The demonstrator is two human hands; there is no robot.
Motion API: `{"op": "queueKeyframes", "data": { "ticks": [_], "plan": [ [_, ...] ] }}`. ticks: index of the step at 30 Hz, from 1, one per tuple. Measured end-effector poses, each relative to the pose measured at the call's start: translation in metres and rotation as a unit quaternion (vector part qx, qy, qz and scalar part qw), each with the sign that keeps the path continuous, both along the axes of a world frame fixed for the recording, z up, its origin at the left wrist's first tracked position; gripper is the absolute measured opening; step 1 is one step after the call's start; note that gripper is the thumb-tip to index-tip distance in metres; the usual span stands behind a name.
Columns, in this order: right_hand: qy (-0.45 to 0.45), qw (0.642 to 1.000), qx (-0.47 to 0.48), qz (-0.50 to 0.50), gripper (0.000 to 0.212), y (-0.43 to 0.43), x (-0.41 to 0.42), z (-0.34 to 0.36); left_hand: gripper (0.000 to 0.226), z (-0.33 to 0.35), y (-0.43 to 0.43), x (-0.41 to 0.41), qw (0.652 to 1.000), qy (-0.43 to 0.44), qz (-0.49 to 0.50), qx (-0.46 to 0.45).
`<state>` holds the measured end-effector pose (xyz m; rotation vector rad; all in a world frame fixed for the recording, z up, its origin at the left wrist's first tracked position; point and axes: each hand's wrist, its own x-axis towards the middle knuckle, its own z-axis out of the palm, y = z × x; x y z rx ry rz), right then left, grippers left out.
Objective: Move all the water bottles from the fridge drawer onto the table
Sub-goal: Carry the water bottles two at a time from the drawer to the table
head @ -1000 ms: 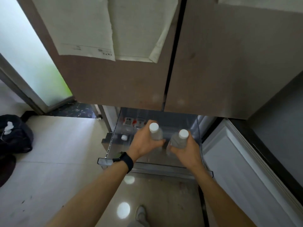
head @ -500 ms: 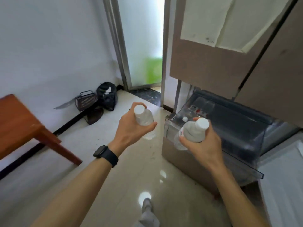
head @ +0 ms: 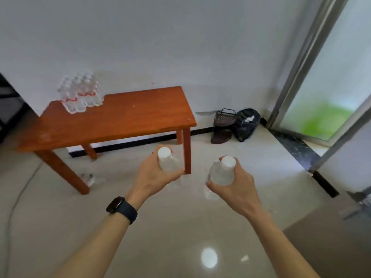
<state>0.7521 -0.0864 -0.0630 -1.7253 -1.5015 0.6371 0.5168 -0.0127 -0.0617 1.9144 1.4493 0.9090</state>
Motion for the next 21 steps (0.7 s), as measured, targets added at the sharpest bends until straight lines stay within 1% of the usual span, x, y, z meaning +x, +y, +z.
{"op": "queueKeyframes", "data": {
  "ticks": [2, 6, 10, 16, 21],
  "plan": [
    [0.002, 0.999, -0.009, 0.039, 0.062, 0.024, -0.056, 0.001, 0.058, 0.000, 0.005, -0.066, 0.999, -0.002, 0.038, -0.005],
    [0.017, 0.995, -0.031, 0.093, 0.067, 0.063, -0.161, -0.001, 0.057, -0.009, 0.019, -0.192, 0.995, 0.005, 0.102, -0.018],
    [0.028, 0.991, -0.038, 0.125, 0.070, 0.091, -0.244, -0.006, 0.064, -0.019, 0.036, -0.285, 0.987, 0.029, 0.154, -0.034],
    [0.020, 0.986, -0.058, 0.154, 0.070, 0.141, -0.327, -0.018, 0.074, -0.035, 0.078, -0.368, 0.974, 0.004, 0.222, -0.037],
    [-0.001, 0.981, -0.091, 0.171, 0.073, 0.206, -0.374, -0.036, 0.071, -0.052, 0.136, -0.407, 0.975, 0.011, 0.216, -0.055]
  ]
}}
